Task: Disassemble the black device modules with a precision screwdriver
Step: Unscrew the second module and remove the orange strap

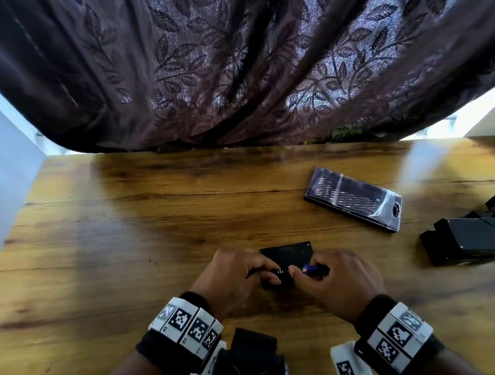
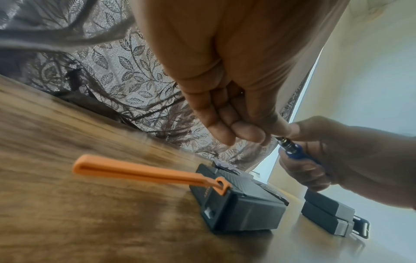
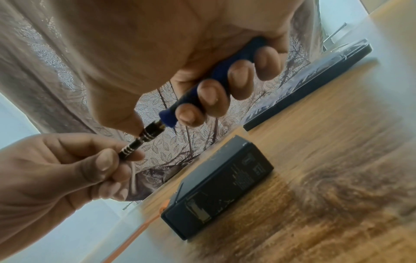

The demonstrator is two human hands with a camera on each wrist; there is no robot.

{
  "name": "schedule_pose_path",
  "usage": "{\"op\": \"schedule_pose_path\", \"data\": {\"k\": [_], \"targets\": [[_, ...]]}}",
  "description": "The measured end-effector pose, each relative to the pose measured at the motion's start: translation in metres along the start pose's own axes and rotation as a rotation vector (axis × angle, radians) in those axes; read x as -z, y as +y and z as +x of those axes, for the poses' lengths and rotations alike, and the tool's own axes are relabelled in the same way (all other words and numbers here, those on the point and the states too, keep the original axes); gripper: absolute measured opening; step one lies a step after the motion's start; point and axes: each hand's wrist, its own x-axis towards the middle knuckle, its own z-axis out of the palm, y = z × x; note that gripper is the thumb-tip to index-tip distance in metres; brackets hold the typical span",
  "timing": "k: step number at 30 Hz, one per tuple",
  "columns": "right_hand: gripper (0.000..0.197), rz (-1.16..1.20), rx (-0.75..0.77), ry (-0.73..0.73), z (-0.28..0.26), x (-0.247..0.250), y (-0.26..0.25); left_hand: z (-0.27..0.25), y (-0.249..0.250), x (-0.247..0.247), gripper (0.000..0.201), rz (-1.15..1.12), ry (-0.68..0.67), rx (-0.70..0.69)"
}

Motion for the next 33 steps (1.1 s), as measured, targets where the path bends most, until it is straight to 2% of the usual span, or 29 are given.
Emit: {"op": "schedule_pose_path", "data": {"k": [6,12,20,22,24,26,28,30,33], "targets": [[0.047,0.034,-0.007,0.001,-0.003,-0.002,0.002,-0.005,0.011,-0.006,0.017,-0.044,0.075,0.092],[0.042,0.082,0.015,-0.038,-0.009,-0.004,0.007,-0.01,0.017,-0.008,0.011,-0.103,0.095,0.146],[0.046,0.039,0.038,-0.075,-0.016,-0.005,0.017,-0.008,0.024,-0.017,0.012,-0.034,-0.013,0.169],[0.039,0.105,0.037,-0.098,-0.013,0.0,0.017,-0.01,0.023,-0.02,0.012,-0.013,0.035,0.163],[0.023,0.201,0.063,-0.13,-0.012,0.005,0.016,-0.012,0.022,-0.02,0.013,-0.017,0.073,0.175],[0.006,0.284,0.095,-0.134,-0.012,0.007,0.017,-0.013,0.018,-0.019,0.02,-0.052,0.082,0.215],[0.016,0.386,0.078,-0.086,-0.014,0.005,0.025,-0.014,0.013,-0.018,0.039,-0.106,0.104,0.254],[0.017,0.505,0.04,-0.018,-0.016,0.004,0.037,-0.015,0.003,-0.014,0.059,-0.112,0.133,0.313],[0.016,0.686,0.005,0.03,-0.021,0.004,0.049,-0.016,-0.013,-0.009,0.076,0.014,0.054,0.391]]}}
